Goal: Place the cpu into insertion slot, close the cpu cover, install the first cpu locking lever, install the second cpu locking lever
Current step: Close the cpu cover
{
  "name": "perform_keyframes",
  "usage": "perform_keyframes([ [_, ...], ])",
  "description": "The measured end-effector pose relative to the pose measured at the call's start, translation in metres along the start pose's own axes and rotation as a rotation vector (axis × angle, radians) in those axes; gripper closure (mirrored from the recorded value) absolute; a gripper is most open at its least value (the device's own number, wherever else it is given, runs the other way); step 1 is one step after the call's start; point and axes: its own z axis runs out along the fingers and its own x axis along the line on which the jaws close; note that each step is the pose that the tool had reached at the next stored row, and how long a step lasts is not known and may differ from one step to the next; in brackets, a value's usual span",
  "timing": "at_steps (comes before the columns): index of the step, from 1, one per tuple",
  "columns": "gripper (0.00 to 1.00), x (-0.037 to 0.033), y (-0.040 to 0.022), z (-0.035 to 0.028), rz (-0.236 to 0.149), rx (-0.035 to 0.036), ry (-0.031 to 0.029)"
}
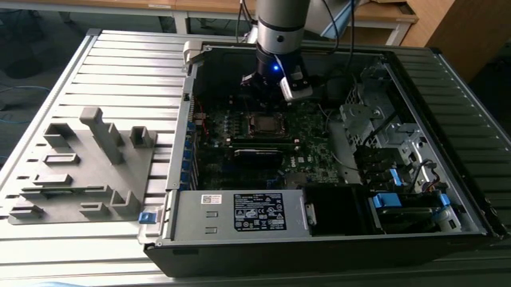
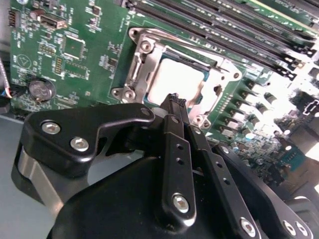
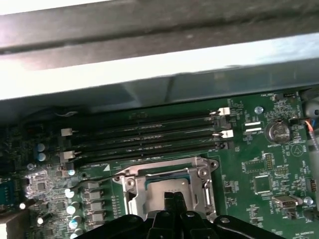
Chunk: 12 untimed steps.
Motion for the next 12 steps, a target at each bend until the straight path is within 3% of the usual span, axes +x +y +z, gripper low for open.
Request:
perform_keyframes([
  [12, 0.89, 0.0048, -0.0056, -0.0002, 0.000, 0.0000, -0.0015],
])
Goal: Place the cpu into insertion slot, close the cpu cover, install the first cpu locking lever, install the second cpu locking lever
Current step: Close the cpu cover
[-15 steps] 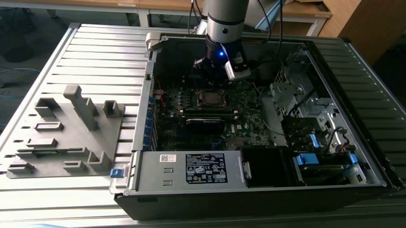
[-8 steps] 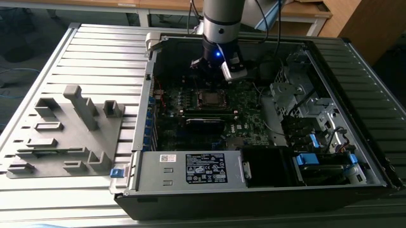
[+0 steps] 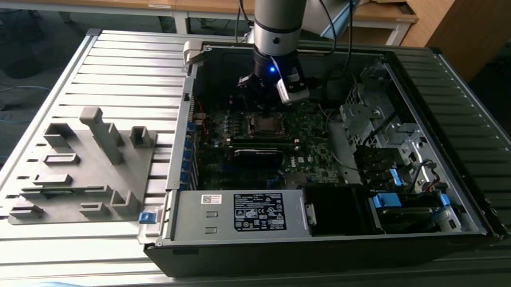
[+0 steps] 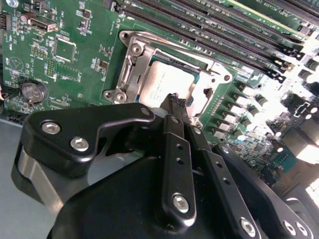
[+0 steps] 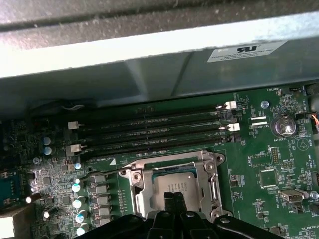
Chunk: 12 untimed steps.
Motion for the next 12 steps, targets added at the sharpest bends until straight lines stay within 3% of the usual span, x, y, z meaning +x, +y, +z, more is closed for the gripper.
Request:
perform_keyframes([
  [12, 0.89, 0.0002, -0.0001, 0.0001, -0.007, 0.0000, 0.0003],
])
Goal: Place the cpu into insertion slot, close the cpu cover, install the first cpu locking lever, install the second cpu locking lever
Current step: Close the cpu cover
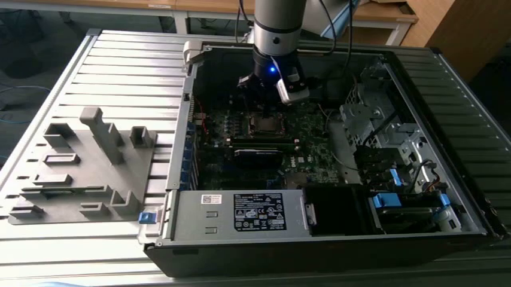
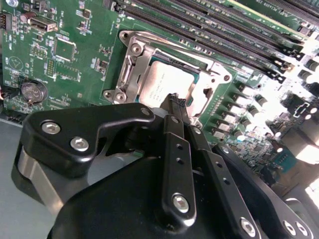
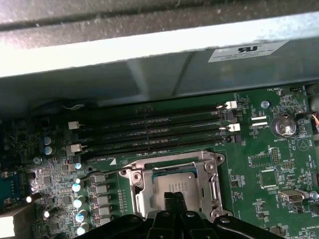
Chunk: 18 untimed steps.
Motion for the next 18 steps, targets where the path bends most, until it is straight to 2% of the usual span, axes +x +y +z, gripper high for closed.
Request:
perform_keyframes([
  [6, 0.89, 0.0000, 0.0000, 0.0007, -0.040, -0.0015, 0.0016],
  [11, 0.89, 0.0010, -0.0003, 0.0045, -0.053, -0.0018, 0.0012],
  [15, 0.89, 0.0017, -0.0005, 0.0049, -0.057, -0.0017, 0.0009],
  [18, 0.89, 0.0039, -0.0014, 0.0049, -0.059, -0.0023, -0.0022],
])
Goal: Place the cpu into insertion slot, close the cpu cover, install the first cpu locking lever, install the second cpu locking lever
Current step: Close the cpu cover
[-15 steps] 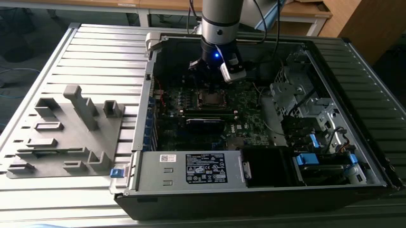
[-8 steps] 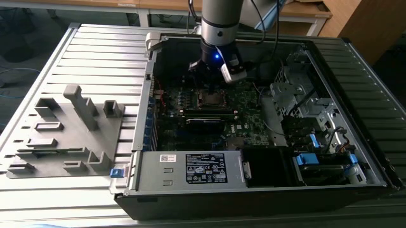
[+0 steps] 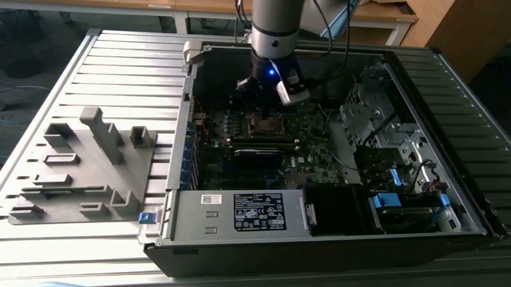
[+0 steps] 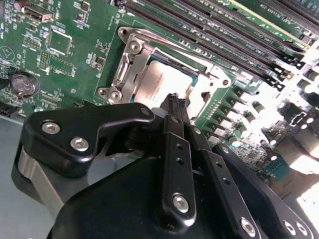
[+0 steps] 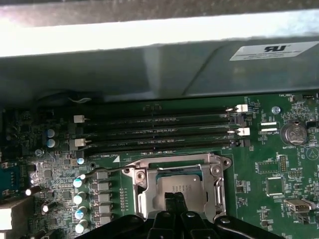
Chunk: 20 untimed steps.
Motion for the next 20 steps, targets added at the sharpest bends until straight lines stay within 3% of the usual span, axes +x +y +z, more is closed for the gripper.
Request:
perform_keyframes([
  [7, 0.89, 0.0101, -0.0022, 0.0003, -0.002, -0.0009, -0.0088],
  [13, 0.89, 0.0157, -0.0041, 0.0012, -0.002, -0.0010, -0.0103],
  [20, 0.89, 0.0191, -0.0048, 0.0069, -0.002, -0.0008, -0.0102],
])
